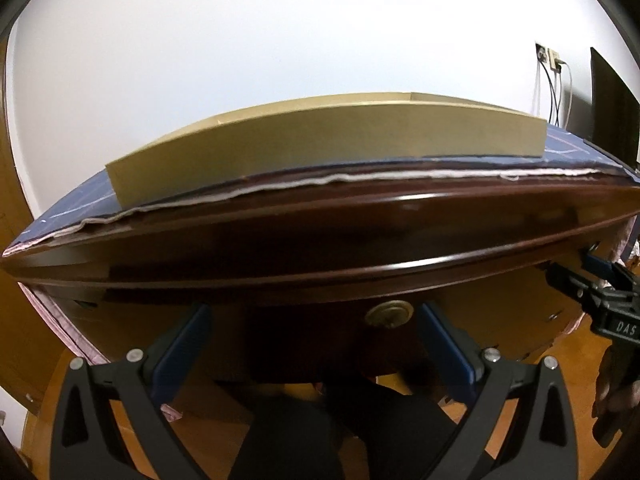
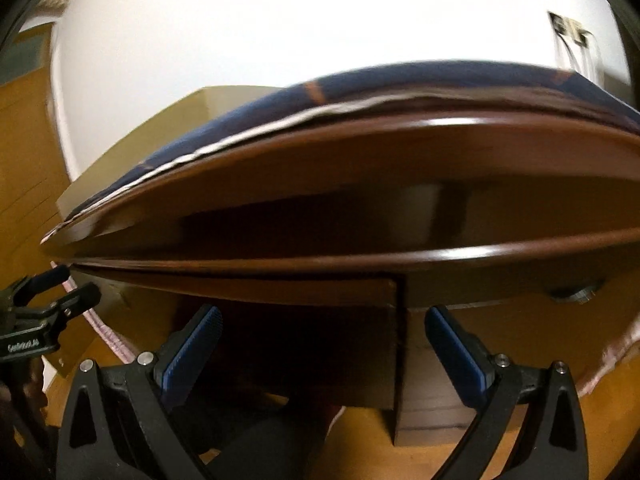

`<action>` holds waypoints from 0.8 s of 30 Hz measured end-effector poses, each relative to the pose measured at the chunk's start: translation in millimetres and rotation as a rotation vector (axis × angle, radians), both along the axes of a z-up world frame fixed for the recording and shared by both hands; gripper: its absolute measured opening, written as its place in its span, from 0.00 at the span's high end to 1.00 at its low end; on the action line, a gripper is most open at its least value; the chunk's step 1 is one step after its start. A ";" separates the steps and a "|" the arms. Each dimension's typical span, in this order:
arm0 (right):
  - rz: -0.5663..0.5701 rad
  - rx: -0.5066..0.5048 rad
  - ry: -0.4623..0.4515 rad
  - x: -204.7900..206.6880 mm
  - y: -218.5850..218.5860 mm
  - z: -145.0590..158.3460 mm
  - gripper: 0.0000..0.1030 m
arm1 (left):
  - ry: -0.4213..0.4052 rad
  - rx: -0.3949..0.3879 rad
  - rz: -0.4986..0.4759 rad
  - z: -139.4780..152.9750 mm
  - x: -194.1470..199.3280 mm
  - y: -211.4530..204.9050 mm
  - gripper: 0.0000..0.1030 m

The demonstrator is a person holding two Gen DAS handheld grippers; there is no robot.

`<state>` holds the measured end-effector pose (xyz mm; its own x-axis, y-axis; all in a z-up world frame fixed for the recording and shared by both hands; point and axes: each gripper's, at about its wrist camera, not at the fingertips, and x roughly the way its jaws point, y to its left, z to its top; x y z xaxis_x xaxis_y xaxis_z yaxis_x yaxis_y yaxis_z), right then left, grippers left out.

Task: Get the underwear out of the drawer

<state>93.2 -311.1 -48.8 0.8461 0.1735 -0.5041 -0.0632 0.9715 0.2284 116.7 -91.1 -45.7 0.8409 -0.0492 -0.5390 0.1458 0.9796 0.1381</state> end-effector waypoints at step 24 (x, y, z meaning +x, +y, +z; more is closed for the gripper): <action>0.044 -0.002 0.078 -15.4 17.8 15.0 0.01 | -0.050 0.039 -0.029 14.6 -22.3 19.4 0.00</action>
